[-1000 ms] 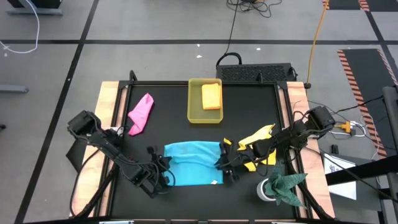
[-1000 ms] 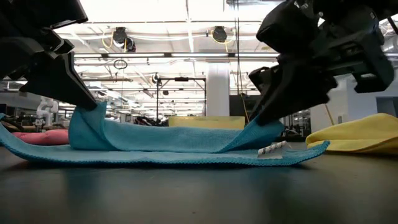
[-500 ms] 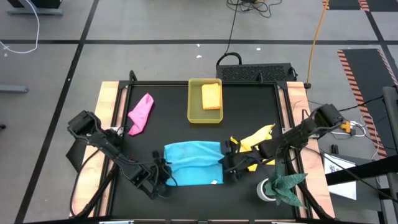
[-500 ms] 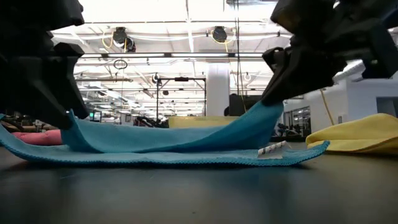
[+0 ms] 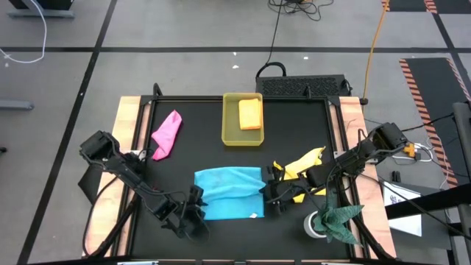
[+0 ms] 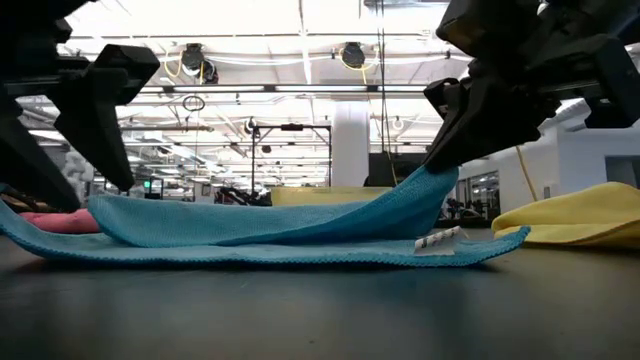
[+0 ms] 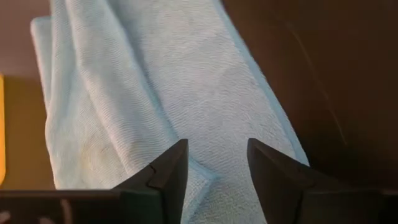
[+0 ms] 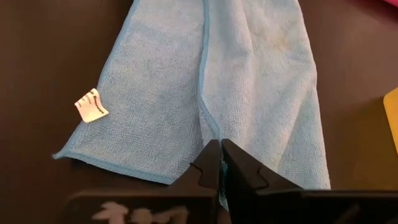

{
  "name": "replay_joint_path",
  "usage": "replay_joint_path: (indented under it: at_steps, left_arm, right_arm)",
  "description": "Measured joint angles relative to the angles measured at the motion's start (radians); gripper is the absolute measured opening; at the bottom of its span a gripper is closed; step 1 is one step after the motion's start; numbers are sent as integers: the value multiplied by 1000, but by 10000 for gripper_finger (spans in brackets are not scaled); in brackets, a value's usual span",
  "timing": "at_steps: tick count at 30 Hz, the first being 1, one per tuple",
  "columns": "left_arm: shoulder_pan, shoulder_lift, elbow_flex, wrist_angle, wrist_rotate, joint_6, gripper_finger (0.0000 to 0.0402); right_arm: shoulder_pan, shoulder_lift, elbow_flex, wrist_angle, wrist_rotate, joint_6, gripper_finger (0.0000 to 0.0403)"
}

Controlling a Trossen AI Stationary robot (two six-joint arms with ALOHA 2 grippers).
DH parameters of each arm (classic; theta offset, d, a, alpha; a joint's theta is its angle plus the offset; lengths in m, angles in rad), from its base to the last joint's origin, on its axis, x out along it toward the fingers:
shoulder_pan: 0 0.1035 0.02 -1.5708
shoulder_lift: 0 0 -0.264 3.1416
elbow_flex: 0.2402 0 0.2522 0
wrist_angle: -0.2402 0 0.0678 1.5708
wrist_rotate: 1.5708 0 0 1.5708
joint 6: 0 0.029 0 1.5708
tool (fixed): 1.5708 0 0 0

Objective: Fold microfiber towels
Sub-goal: Fold the blue towel

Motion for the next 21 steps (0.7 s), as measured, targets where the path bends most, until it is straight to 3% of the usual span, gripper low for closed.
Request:
replay_joint_path:
  at_steps: [8,21]
  left_arm:
    - [6,0,0,-60,13,135,152]
    - [46,0,0,-80,-13,193,150]
  right_arm:
    - [0,0,0,0,0,0,2]
    - [0,0,0,0,-1,-2,2]
